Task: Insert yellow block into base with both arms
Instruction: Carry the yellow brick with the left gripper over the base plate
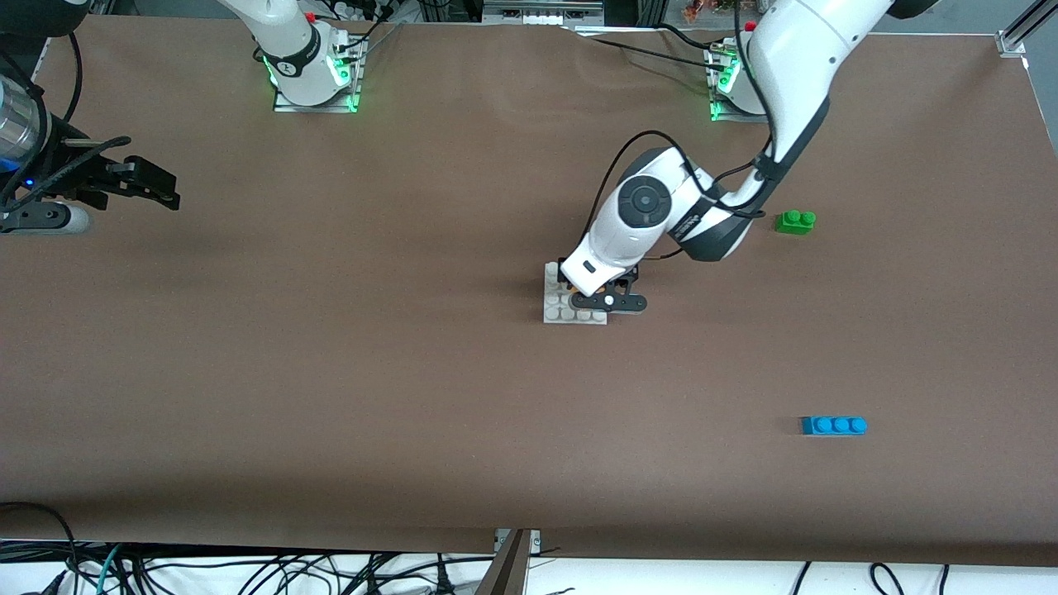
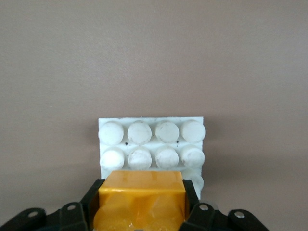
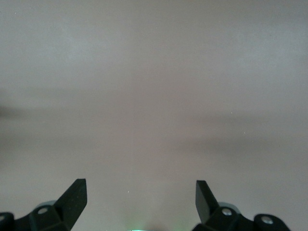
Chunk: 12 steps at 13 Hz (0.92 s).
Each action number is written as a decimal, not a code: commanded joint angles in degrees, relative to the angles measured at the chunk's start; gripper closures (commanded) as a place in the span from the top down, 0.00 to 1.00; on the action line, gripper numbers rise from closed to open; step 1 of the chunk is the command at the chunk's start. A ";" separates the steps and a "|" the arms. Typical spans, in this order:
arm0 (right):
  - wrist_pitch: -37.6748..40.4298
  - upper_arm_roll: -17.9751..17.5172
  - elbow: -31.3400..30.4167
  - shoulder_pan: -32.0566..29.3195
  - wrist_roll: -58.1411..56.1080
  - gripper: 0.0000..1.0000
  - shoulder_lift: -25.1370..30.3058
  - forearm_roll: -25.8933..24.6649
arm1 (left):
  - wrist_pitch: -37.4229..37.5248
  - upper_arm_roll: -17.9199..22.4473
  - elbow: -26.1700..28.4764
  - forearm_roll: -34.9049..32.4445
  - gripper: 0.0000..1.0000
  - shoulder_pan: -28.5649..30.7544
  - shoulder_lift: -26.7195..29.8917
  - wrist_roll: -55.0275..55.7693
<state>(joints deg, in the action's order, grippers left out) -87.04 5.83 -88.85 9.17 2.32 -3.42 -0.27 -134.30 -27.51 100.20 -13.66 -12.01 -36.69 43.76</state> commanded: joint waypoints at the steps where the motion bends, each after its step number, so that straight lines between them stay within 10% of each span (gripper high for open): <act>1: 0.73 -0.47 0.78 -0.30 -0.30 1.00 -0.09 -0.25 | 0.96 3.25 -2.56 -2.07 0.21 -3.71 -1.72 1.42; 12: 0.73 -0.47 0.78 -0.30 -0.38 1.00 -0.18 -0.17 | 0.70 5.01 -2.64 -5.50 0.20 -7.32 -3.91 6.25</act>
<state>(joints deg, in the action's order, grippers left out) -87.04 5.78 -88.85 9.17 2.32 -3.42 -0.27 -134.02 -23.15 99.29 -17.36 -18.44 -39.21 48.38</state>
